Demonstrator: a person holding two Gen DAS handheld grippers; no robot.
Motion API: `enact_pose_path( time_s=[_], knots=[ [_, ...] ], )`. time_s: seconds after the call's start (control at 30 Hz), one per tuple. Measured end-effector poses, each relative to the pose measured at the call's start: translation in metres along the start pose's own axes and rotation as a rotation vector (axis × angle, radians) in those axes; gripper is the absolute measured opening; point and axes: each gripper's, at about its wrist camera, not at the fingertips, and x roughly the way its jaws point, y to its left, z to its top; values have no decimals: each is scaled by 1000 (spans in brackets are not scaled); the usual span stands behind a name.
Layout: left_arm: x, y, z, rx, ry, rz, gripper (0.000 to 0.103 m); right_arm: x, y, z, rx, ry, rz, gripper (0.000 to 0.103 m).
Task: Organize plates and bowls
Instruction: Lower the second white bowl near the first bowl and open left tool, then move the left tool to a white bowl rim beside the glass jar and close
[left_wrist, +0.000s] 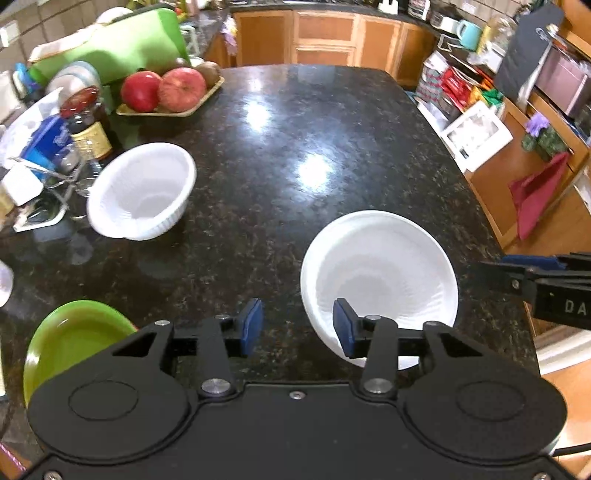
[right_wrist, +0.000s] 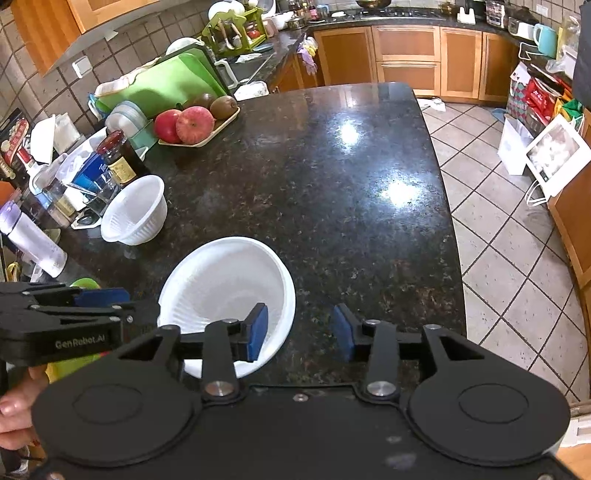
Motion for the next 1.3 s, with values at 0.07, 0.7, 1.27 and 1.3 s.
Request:
enact_pose_path(
  time_s=[0.07,0.7,1.27,1.3],
  knots=[
    [-4,2,-1,-17,-7,4,52,-1,0,-1,-9,1,10,48],
    [-40,72,10,-170,-120,168,63,-11,54,26,-163,-85,70,73],
    [-5,158,55,-195,-79,172,63,46,158,97,-200,-81,83,71],
    [-2,161,56,-191,-76,165,63,50,161,99,-197,-77,80,70]
  ],
)
